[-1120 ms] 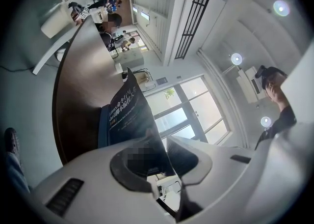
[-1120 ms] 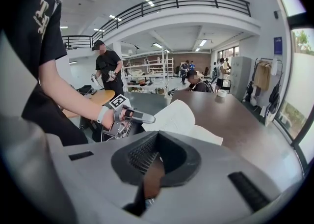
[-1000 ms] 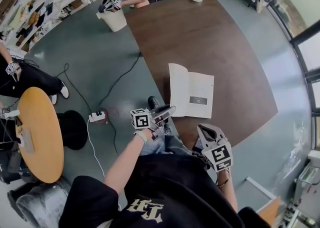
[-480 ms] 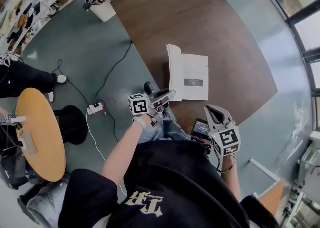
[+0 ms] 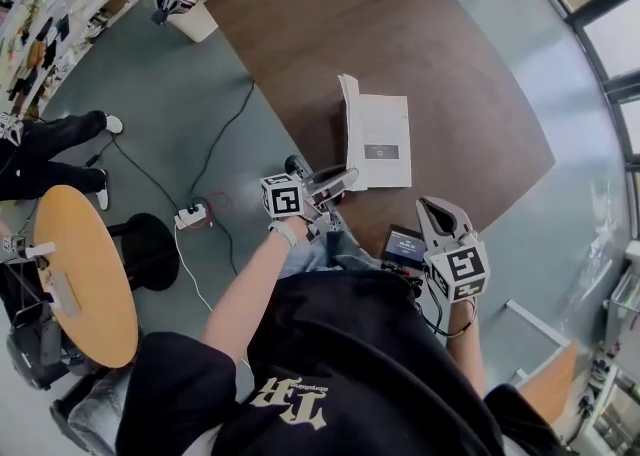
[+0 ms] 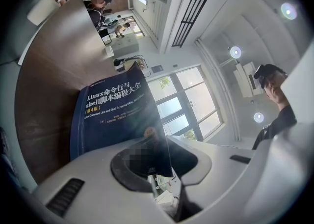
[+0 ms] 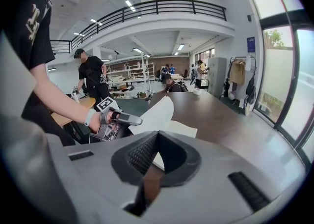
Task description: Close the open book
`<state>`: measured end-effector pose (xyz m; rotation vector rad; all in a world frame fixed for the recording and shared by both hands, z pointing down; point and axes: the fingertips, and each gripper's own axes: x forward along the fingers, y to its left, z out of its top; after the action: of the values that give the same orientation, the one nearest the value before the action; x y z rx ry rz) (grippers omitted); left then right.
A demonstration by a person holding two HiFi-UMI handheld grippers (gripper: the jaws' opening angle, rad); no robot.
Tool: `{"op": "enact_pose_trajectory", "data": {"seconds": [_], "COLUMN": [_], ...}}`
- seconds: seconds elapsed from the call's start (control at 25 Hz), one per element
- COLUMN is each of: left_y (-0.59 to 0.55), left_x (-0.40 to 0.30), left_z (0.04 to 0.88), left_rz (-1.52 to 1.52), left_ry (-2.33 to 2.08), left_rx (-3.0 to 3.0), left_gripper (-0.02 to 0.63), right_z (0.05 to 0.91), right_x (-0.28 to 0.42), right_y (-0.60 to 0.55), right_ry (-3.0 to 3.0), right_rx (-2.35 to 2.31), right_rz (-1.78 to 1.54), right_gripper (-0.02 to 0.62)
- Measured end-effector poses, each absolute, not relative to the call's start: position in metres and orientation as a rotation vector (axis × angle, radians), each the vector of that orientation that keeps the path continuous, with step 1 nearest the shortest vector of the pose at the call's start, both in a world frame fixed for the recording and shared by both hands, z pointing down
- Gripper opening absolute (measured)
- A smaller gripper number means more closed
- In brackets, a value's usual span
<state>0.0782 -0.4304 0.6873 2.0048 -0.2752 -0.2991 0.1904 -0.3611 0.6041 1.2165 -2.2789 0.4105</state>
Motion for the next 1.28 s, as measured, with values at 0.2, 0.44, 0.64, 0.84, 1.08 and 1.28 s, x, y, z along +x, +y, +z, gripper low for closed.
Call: {"op": "enact_pose_trajectory", "data": {"seconds": [0.2,0.44,0.64,0.84,1.08,1.28], "left_y": [-0.431,-0.431,-0.43,-0.433,-0.432,-0.434], "left_x": [0.092,0.108,0.117,0.129,0.139,0.144], "left_z": [0.69,0.691,0.695,0.701,0.707,0.707], "left_rz": [-0.268,-0.221,-0.19,-0.159,-0.102,-0.085], "left_ry": [-0.254,-0.231,-0.216,-0.21,-0.198,-0.193], "left_rx": [2.02,2.017,2.018,2.014,2.02,2.016], "left_gripper": [0.086,0.086,0.086,0.086,0.072,0.067], "right_z": [0.609,0.612,0.615,0.62,0.637,0.702], "right_x": [0.193,0.198,0.202,0.211,0.216,0.212], "right_y": [-0.358,-0.358,-0.358,-0.359,-0.363,-0.397], "right_ry": [-2.279,-2.281,-2.274,-2.26,-2.266,-2.194], "right_rx": [1.216,1.224,1.241,1.266,1.303,1.189], "right_rz": [0.428,0.442,0.456,0.477,0.597,0.67], "right_gripper": [-0.012,-0.012,-0.012,-0.012,-0.012,-0.012]}}
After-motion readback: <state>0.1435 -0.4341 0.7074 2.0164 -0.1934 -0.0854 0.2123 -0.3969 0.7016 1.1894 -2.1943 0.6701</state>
